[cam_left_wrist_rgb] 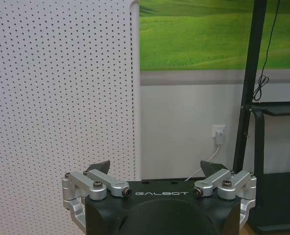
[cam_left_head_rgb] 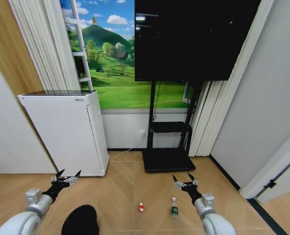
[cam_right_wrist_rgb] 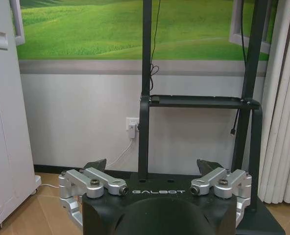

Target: Pick up the trash bin and place the garbage on the floor into it.

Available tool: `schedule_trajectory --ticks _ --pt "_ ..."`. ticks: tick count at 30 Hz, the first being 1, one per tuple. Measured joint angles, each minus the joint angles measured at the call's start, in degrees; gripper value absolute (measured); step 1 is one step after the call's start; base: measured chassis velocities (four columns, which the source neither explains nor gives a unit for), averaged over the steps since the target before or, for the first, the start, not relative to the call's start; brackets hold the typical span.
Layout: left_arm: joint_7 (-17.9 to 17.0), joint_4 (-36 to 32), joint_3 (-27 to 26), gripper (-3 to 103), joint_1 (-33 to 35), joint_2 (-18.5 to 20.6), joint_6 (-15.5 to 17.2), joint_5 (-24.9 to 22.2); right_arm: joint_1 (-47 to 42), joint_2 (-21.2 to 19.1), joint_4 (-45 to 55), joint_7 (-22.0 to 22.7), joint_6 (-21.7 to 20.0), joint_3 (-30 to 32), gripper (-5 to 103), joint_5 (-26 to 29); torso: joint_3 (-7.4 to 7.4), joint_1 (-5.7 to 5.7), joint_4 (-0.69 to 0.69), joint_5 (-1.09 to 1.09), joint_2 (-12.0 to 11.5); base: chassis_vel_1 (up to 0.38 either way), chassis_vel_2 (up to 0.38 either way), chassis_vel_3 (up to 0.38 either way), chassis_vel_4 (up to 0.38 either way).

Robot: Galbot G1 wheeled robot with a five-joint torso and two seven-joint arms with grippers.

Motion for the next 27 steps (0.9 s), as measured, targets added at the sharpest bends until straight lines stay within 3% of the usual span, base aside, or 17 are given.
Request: schedule_trajectory --ticks 13,27 --pt "-0.01 0.09 0.43 100 -0.52 -1.21 0.13 1.33 -0.05 0.32 -1.76 -0.11 0.99 0.59 100 0.67 -2.93 -2.06 0.01 -0.04 -5.08 0.000 0.000 0.000 0.000" --pt "0.05 0.09 0.27 100 -0.50 -1.53 0.18 1.43 0.02 0.69 -1.50 -0.14 1.01 0.18 100 0.75 -4.97 -3.48 0.01 -0.04 -8.56 0.000 0.000 0.000 0.000"
